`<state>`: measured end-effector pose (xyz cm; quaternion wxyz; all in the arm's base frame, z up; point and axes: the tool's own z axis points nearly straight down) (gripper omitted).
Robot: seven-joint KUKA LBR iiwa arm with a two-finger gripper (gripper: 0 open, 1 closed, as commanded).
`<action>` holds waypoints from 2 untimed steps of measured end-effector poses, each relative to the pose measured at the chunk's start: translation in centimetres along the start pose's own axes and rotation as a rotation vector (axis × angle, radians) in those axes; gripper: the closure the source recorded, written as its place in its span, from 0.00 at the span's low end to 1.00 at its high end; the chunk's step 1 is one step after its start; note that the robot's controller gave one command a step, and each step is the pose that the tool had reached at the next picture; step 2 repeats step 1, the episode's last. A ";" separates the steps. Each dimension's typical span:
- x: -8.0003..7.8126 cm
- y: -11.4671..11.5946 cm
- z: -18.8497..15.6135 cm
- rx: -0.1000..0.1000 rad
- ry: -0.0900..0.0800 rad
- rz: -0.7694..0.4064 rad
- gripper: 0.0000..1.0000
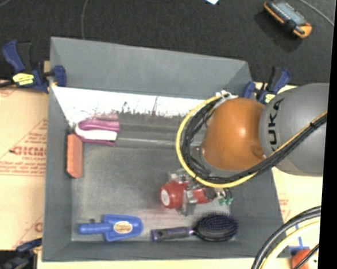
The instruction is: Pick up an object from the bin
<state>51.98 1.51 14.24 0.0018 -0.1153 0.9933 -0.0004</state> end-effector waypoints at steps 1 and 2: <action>0.0 0.0 -2.4 0.000 0.002 0.001 1.00; 0.0 0.0 -2.4 0.000 0.002 0.001 1.00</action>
Offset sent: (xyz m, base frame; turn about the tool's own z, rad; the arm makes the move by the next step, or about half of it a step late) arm -0.0002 0.0000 0.0319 0.0007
